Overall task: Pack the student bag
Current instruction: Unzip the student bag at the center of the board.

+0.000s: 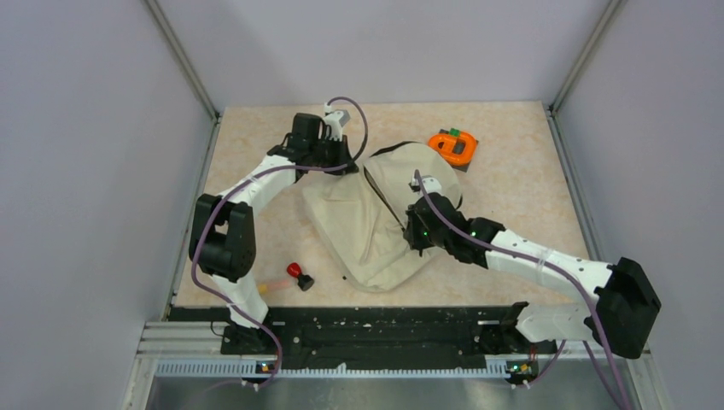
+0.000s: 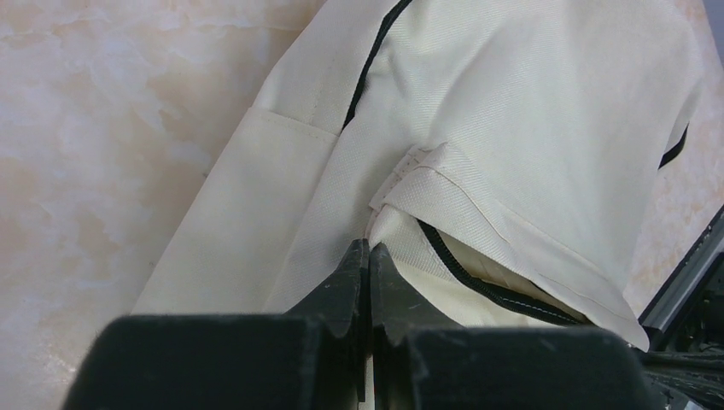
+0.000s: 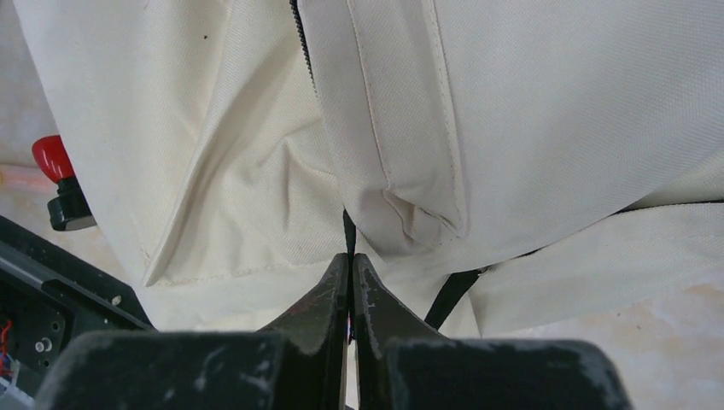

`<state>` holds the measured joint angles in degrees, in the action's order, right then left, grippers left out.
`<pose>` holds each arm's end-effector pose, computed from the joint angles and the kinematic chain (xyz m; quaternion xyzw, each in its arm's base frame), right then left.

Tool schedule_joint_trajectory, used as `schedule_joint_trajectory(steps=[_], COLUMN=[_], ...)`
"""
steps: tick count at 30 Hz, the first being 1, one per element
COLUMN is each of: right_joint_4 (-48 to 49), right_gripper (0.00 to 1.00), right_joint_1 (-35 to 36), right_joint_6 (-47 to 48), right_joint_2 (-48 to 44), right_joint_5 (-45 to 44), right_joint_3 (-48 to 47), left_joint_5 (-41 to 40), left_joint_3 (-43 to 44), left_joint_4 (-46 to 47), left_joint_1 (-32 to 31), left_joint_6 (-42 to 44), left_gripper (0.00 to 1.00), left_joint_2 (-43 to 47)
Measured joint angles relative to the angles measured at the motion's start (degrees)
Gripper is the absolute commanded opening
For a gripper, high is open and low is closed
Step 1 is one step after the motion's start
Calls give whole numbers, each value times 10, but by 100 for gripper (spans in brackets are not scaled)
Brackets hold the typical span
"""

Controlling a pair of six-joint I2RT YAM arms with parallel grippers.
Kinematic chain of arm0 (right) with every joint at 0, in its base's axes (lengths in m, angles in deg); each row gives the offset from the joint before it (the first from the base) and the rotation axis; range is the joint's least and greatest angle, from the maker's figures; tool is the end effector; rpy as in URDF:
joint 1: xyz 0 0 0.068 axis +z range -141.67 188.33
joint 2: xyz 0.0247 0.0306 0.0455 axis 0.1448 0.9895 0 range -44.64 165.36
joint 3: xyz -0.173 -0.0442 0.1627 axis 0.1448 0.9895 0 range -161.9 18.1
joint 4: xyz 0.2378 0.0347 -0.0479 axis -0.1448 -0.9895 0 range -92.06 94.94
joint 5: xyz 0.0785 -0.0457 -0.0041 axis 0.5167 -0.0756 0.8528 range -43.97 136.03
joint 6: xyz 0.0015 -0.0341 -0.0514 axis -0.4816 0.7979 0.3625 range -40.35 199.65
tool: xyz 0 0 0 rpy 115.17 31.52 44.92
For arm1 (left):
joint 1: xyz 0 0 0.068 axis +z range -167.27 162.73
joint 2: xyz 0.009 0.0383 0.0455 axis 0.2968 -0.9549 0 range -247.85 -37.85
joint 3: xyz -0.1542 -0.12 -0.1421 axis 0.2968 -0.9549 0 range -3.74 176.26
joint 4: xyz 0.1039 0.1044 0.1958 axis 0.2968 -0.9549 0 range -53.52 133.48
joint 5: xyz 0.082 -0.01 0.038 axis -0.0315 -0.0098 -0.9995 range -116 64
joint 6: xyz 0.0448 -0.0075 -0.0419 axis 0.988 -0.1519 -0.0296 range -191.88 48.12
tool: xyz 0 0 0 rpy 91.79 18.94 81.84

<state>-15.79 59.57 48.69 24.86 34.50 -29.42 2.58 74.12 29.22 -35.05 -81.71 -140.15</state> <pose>0.1702 0.1971 0.2198 -0.1207 0.9043 0.1930 0.3612 0.3653 -0.1406 0.2284 0.1671 0.8641 -0.3161 0.3543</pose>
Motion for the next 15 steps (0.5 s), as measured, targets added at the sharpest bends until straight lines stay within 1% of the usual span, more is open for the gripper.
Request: schedule_joint_trajectory(steps=[1,3,5,6,7,9,12,15], right_joint_4=[0,-11,-36,-44,-55,-58,-45,-13], right_gripper=[20,36,48,52,55,58,62,62], right_joint_1=[0,0,1,1,1,-1,-11,-30], right_joint_6=[-1,-2,4,6,15,27,53,84], right_joint_2=[-1,-1,-1,-1,-1,3,18,43], right_joint_5=[-1,0,0,-2,-5,-8,-8,-1], right_joint_3=[0,-2,-5,-9,-19,-44,-95,-141], left_joint_5=[2,-2,-7,-12,-16,-26,-42,-55], left_joint_3=[0,0,0,0,0,0,-3,-19], left_joint_4=[0,4,12,15,21,29,39,47], left_joint_1=[0,0,5,7,10,14,18,19], left_joint_6=[2,9,16,19,21,25,24,19], left_gripper=[5,20,39,47,52,58,62,65], left_joint_2=[0,0,0,1,2,7,26,62])
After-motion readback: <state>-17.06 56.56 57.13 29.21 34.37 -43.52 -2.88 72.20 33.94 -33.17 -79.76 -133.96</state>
